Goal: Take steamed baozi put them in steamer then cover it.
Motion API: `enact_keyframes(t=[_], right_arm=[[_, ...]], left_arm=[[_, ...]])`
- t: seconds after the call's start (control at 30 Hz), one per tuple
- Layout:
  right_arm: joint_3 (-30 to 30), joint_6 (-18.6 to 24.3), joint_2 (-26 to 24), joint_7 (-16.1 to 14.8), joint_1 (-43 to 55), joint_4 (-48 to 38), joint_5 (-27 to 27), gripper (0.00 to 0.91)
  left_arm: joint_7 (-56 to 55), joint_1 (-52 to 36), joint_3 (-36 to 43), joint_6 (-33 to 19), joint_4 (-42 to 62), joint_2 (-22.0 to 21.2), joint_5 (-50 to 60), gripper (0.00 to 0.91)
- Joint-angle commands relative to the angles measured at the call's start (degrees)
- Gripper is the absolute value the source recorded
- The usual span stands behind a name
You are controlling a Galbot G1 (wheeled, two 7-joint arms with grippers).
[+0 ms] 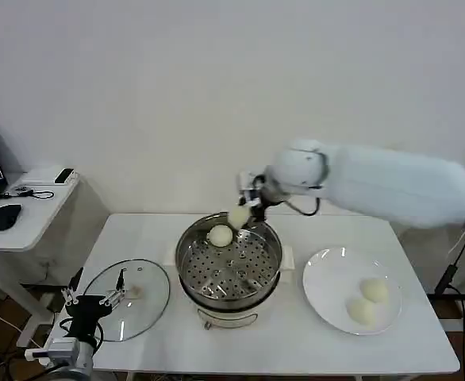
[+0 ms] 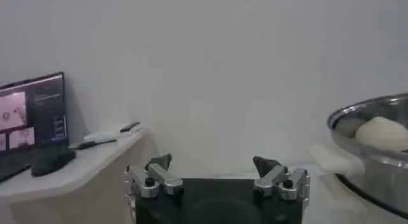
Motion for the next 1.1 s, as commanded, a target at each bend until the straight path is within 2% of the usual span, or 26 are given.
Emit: enact_keyframes(t=[0.03,0.13,0.37,1.1], right_arm=[[-0.3,-5.7,12.7,5.1,-3.2,-2.0,9.4,0.625],[-0.3,-6.4,13.7,5.7,-3.9,-2.5,10.7,0.625],[0.4,-6.6,15.6,6.4,-6.9,-5.0,10.1,0.625],[-0.1,-6.6,15.7,5.3,-11.8,-11.8,2.6,0.625]], left_arm=[[0.0,-0.1,-0.1,-0.1,0.0,-0.3,0.0,0.907],[0.0,-0.1,-0.2,-0.1,-0.1,-0.4,0.0,0.907],[-0.1,0.1,-0.3,-0.1,-0.3,-0.5,0.0,0.907],[-0.1,-0.2,-0.1,-0.2,0.4,-0.8,0.0,0.907]])
